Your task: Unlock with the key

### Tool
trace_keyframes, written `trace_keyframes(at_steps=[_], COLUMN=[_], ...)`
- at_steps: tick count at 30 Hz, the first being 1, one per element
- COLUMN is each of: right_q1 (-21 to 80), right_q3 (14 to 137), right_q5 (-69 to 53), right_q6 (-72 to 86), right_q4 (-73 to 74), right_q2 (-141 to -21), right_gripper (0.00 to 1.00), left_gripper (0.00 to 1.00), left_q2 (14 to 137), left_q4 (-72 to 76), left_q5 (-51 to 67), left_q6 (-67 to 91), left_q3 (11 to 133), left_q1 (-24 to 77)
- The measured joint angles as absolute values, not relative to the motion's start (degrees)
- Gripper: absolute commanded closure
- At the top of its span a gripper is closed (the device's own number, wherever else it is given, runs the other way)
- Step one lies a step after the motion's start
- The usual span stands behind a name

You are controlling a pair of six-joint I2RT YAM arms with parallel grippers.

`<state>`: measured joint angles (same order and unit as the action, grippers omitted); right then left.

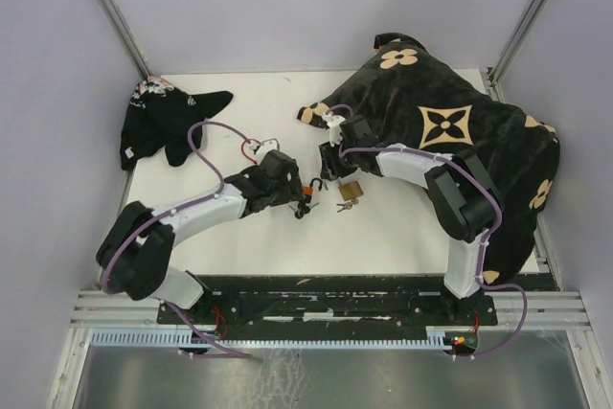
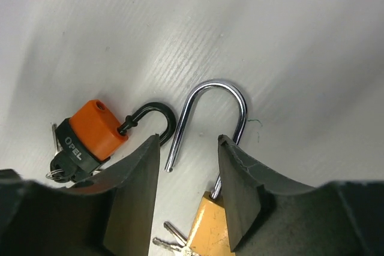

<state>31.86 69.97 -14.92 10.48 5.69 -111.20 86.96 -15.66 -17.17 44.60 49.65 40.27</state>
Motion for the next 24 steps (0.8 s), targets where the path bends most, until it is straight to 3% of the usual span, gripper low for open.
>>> trace_keyframes(at_steps=[5, 11, 17, 24], right_q1=[34.65, 44.88, 50.87, 50.5], right_q3=[69.34, 68.99, 72.86, 75.2], right_q5=[-12.8, -11.35, -10.02, -3.22], right_q6=[10.33, 12.49, 16.25, 17.69], right_q4=[7.49, 5.98, 5.67, 6.5], right_q2=[-107.77, -104.64, -109.27, -114.45], right_gripper=[0.44, 0.44, 0.43, 0.39], left_gripper=[0.15, 0.12, 0.12, 0.11], left_q2=[77.14, 67.46, 60.23, 57.67], left_q4=[-15.7, -17.67, -21.71, -25.76], left_q5=[-12.86, -10.13, -8.8, -8.88], left_q6=[44.8, 44.77, 44.75, 44.73], left_q3=[45.52, 40.6, 36.51, 36.05], left_q1=[35.59, 26.81, 18.85, 17.67])
